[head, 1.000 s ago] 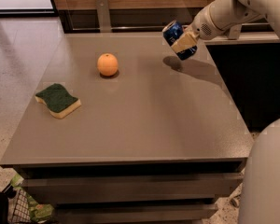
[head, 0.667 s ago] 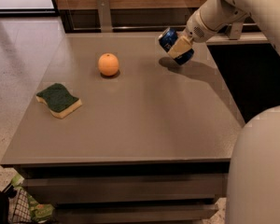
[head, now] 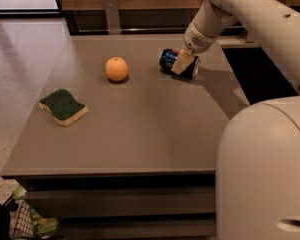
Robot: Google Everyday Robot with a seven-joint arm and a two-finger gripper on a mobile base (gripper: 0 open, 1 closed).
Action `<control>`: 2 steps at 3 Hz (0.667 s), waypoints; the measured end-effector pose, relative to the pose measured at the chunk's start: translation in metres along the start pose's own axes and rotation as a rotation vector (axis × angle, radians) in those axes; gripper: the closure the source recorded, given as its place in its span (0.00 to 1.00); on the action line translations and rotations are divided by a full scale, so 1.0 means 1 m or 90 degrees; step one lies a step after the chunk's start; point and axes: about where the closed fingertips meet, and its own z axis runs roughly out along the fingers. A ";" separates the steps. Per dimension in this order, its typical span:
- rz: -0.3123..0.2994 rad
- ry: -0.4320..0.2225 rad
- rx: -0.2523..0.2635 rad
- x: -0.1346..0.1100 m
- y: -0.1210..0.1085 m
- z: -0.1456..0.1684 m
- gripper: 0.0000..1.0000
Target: Knock pepsi can over
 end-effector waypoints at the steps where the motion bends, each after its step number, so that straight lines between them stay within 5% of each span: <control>1: -0.008 0.009 -0.024 -0.004 0.007 0.012 1.00; 2: -0.008 0.009 -0.024 -0.006 0.006 0.008 0.84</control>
Offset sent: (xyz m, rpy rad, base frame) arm -0.0013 0.0102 -0.0112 -0.0032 0.0344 0.0250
